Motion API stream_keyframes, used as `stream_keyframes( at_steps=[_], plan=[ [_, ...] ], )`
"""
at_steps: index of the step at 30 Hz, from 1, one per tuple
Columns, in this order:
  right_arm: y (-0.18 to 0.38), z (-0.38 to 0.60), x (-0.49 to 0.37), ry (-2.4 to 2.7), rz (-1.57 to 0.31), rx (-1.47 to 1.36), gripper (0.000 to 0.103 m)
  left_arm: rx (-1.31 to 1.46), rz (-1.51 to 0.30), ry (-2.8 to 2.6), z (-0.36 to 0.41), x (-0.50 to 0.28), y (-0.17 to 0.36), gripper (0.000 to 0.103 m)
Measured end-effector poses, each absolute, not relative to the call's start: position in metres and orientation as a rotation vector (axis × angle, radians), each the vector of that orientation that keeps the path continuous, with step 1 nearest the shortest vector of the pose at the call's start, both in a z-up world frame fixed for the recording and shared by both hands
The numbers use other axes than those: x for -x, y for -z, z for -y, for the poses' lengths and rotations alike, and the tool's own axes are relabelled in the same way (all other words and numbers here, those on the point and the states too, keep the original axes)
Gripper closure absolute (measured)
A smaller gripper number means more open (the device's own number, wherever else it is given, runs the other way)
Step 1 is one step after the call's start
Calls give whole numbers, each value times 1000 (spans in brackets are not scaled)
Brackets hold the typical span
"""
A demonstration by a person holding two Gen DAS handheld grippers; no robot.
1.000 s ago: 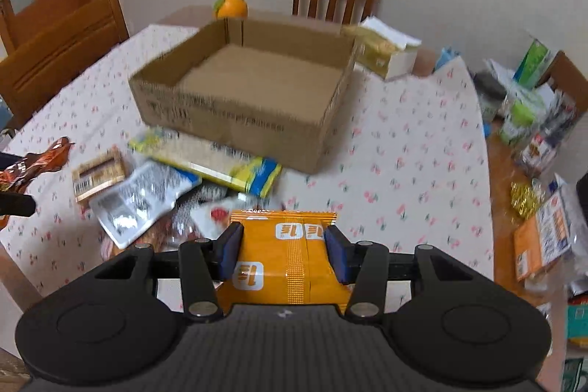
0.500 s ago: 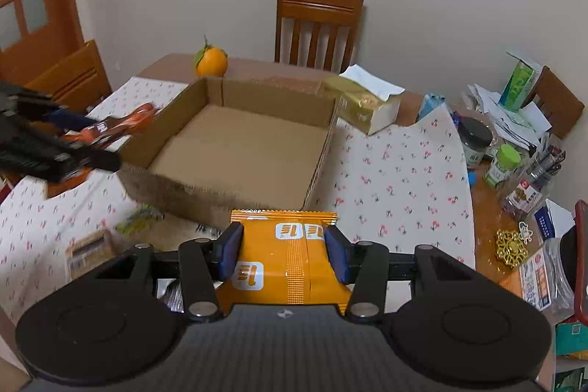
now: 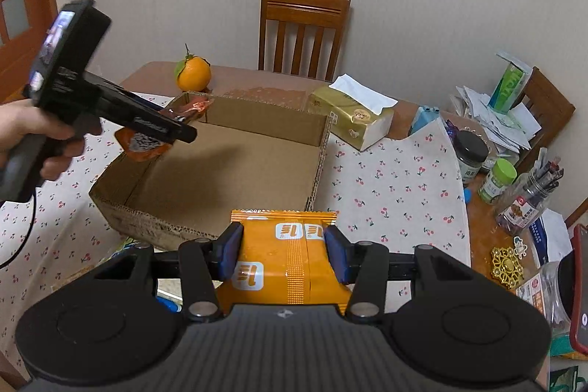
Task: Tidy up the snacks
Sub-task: 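Carry both snacks into the cardboard box and open both tools to release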
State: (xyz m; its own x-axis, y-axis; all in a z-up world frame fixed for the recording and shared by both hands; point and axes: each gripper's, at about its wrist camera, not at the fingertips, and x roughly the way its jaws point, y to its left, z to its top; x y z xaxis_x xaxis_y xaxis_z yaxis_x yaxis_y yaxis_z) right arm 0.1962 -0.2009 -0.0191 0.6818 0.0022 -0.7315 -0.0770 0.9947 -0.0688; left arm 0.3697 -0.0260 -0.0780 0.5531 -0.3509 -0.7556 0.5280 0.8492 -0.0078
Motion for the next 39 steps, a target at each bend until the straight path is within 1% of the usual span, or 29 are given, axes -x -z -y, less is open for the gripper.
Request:
stream_keyframes(
  at_steps=[2, 3, 8, 10, 12, 18, 22, 30, 39],
  plan=[
    [19, 199, -200, -41, -822, 100, 49, -227, -815, 509, 26, -375, 82, 31],
    [19, 199, -202, -42, -824, 101, 49, -222, -798, 498, 25, -375, 82, 23],
    [21, 195, -213, -46, -833, 108, 49, -171, -766, 494, 7, -361, 65, 19],
    [22, 194, -219, -54, -837, 110, 49, -176, -756, 479, -3, -343, 57, 14],
    [22, 192, -227, -63, -836, 114, 49, -164, -741, 459, -15, -325, 52, 11],
    [26, 185, -260, -114, -832, 104, 49, -74, -764, 409, -49, -274, 46, 10],
    [32, 178, -291, -141, -832, 101, 49, -71, -766, 334, -64, -249, 52, 10],
    [56, 163, -353, -162, -868, 100, 49, -47, -827, 289, -77, -229, 72, 10],
    [77, 156, -386, -149, -893, 101, 49, -22, -847, 255, -86, -223, 76, 11]
  ],
)
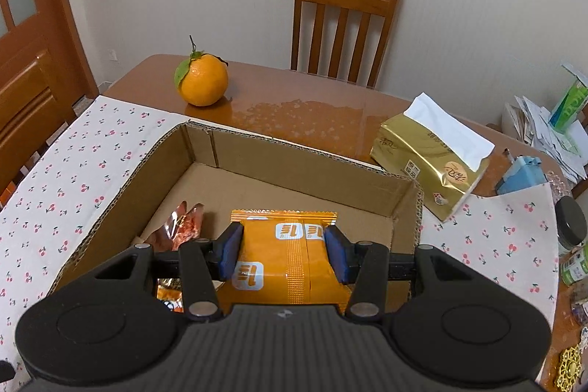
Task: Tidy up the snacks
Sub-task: 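Carry both snacks into the cardboard box and open both tools to release, then grasp the brown bread packet with the left tool while the right tool grasps the clear dried-fruit bag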
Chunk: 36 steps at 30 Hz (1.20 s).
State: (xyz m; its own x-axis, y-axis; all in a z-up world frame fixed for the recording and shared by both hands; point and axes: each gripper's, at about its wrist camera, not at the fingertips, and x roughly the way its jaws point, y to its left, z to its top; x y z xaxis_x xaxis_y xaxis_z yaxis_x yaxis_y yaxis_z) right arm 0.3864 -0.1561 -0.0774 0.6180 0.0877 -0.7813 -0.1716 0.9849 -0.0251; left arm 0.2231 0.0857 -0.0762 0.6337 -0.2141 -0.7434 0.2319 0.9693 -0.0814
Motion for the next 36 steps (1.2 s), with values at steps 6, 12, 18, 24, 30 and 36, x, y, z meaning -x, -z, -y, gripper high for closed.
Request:
stream_keyframes(
  at_steps=[6, 12, 18, 24, 30, 36],
  plan=[
    [78, 157, -391, -128, -871, 89, 19, -25, -856, 248, -86, -221, 78, 10],
    [59, 159, -368, -121, -811, 96, 0, -30, -861, 251, -83, -217, 78, 10],
    [45, 161, -335, -104, -781, 113, 0, -53, -872, 255, -78, -211, 79, 10],
    [44, 166, -293, -43, -789, 111, 0, -75, -877, 260, -75, -199, 82, 10],
    [65, 175, -252, 24, -858, 80, 0, -104, -873, 265, -72, -183, 86, 10],
    [98, 180, -212, 67, -969, 49, 0, -137, -884, 266, -68, -171, 93, 7]
  ],
)
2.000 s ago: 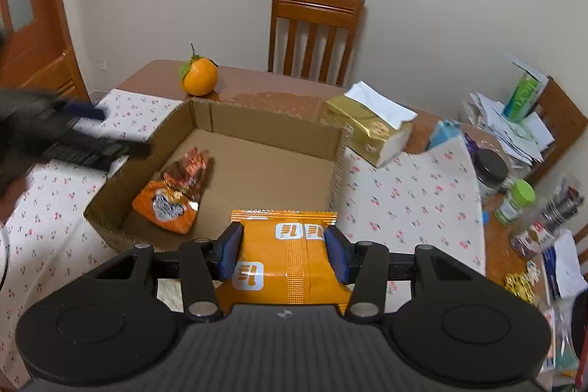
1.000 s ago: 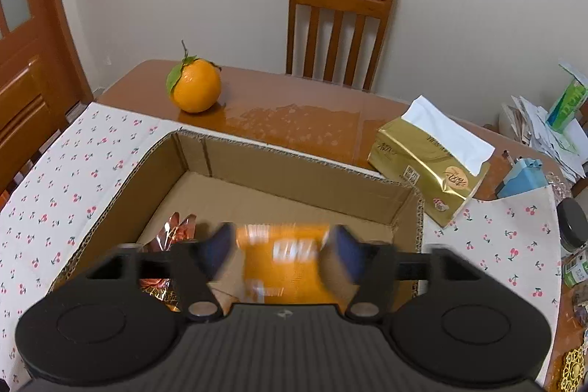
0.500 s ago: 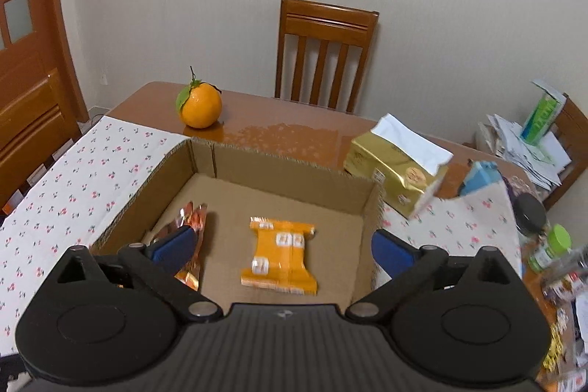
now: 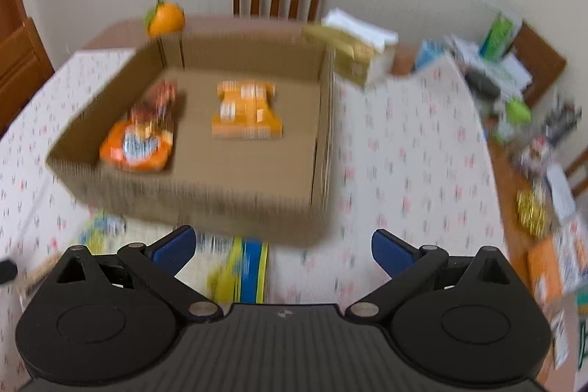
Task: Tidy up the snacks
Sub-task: 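Grasp the brown bread packet with the left tool while the right tool grasps the clear dried-fruit bag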
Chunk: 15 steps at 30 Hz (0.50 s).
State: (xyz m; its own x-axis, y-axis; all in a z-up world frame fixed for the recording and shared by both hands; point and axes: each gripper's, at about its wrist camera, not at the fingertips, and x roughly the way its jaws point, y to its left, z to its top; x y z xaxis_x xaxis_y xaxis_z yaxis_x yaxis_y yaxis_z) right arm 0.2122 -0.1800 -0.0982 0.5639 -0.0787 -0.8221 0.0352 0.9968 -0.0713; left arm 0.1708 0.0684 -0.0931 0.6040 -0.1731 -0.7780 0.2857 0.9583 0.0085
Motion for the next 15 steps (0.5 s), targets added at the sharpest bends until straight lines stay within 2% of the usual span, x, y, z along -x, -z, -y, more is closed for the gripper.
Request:
stream_keyframes(
  at_steps=[8, 15],
  plan=[
    [138, 182, -192, 127, -1096, -33, 0, -153, -903, 300, -64, -161, 102, 7],
    [160, 186, -201, 185, -1129, -117, 0, -149, -918, 325, -65, -156, 105, 7]
  ],
)
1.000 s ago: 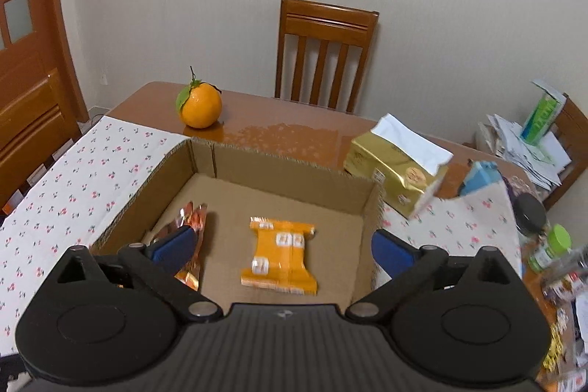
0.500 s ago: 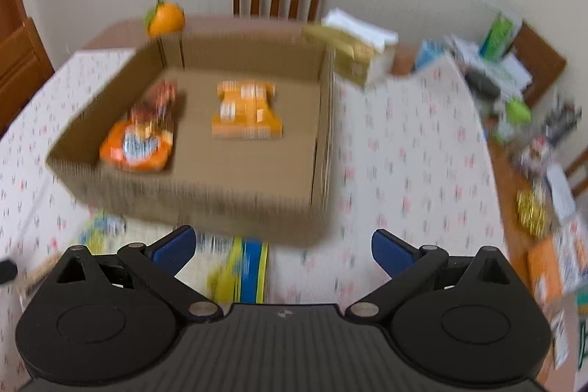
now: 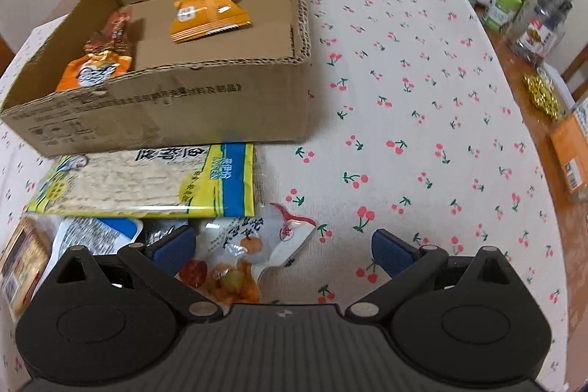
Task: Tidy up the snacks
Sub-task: 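Grasp the brown bread packet with the left tool while the right tool grasps the clear dried-fruit bag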
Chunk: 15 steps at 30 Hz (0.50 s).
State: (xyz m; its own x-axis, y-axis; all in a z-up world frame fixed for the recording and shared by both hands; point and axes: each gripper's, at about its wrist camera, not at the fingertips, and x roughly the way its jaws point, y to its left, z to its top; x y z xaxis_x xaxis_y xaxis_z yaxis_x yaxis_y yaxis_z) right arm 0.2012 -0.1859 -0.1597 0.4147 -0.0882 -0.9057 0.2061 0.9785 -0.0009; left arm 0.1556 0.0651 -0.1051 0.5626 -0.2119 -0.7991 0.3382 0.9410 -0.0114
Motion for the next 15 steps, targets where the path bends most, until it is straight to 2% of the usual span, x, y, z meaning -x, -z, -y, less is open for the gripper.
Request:
stream_keyframes(
  at_steps=[15],
  plan=[
    [168, 197, -199, 244, -1168, -71, 0, -185, -955, 388, -60, -156, 114, 7]
  ],
)
